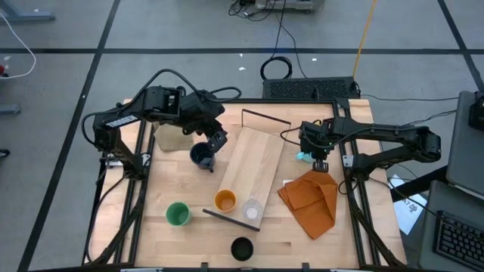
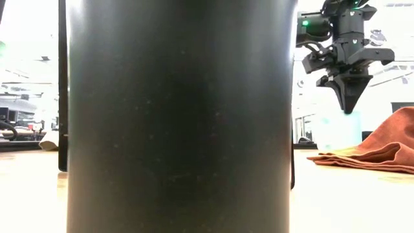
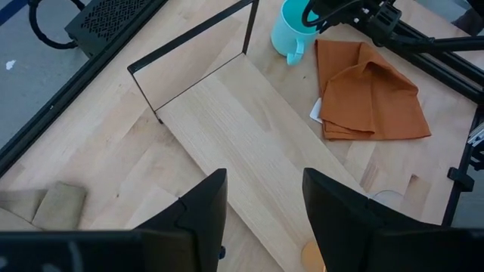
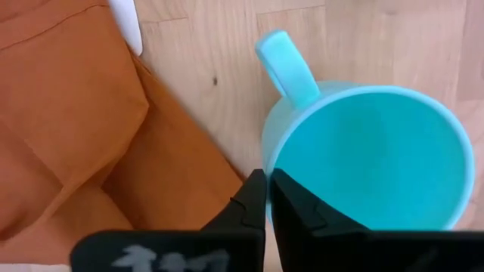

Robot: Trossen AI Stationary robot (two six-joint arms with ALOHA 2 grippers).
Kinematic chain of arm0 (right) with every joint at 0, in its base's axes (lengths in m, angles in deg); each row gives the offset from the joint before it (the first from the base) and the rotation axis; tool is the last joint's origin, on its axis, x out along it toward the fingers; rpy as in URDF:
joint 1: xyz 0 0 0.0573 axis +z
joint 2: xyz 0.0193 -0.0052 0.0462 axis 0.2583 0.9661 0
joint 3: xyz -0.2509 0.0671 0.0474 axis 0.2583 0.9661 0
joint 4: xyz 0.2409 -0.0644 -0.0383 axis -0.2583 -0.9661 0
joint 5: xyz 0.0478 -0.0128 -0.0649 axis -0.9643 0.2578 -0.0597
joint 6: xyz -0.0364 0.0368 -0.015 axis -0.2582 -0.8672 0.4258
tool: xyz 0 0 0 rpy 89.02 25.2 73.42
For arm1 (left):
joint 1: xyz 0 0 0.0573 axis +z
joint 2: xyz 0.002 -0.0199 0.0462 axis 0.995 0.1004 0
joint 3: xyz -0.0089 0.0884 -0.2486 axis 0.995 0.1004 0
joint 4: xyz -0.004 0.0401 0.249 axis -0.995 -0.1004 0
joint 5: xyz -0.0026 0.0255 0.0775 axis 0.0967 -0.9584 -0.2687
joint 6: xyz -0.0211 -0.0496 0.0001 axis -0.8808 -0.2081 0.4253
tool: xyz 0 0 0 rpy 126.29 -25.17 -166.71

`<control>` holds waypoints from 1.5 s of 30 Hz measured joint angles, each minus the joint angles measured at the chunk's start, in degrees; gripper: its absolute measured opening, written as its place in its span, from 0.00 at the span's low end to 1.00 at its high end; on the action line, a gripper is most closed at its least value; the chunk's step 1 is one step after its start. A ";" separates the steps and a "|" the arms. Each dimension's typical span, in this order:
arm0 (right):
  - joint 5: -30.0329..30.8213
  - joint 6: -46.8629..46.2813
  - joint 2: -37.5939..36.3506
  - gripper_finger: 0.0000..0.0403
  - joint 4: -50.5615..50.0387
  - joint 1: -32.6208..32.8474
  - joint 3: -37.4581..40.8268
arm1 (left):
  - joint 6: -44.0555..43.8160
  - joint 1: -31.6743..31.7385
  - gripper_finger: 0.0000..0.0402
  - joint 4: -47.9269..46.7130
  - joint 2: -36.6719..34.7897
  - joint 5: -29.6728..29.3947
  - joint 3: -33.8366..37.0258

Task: Stack small to large cups/mugs on shelf
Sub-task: Put the light blue mug on the shelf

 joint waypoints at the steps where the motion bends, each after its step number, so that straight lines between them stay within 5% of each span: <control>1: -0.32 0.36 0.00 0.00 -0.34 0.00 0.00 | 0.01 0.00 0.44 0.00 0.00 -0.01 0.00; 20: 1.09 -1.66 -4.22 0.00 -6.21 2.08 -8.77 | 0.87 0.00 0.44 0.00 0.00 -0.05 0.00; 45: 1.90 -18.59 1.96 0.00 0.17 24.69 -25.42 | -4.44 -0.46 0.44 0.00 0.00 3.31 0.00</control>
